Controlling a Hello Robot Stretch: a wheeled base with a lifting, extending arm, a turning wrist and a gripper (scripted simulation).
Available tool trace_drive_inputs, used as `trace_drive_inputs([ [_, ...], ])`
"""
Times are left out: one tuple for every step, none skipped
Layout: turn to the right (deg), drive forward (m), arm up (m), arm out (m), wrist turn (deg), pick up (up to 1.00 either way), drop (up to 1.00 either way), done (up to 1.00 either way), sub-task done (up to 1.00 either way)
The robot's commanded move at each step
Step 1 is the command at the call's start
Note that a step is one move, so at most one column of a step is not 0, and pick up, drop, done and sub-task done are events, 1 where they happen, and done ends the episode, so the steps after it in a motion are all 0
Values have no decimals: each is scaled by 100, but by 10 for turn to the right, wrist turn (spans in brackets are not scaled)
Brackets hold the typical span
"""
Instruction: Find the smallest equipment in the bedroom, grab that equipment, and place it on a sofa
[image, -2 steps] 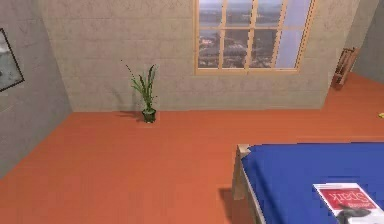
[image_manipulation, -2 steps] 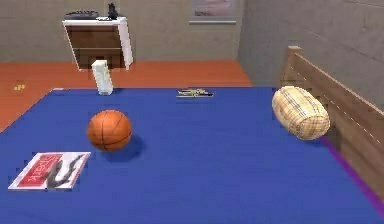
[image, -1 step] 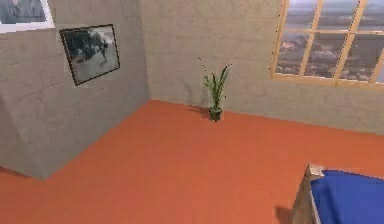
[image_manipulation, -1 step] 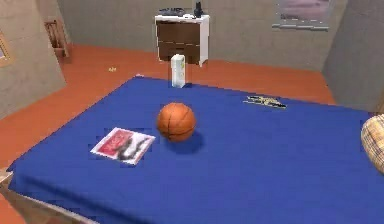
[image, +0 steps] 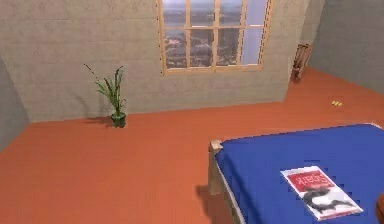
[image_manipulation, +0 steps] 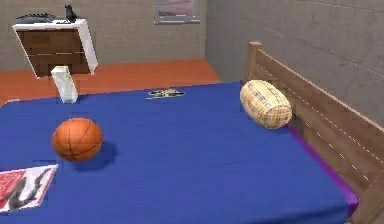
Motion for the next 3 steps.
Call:
trace_drive_inputs([
  [0,65,0,0,0,0,0,0,0],
  [0,0,50,0,0,0,0,0,0],
  [0,0,30,0,0,0,0,0,0],
])
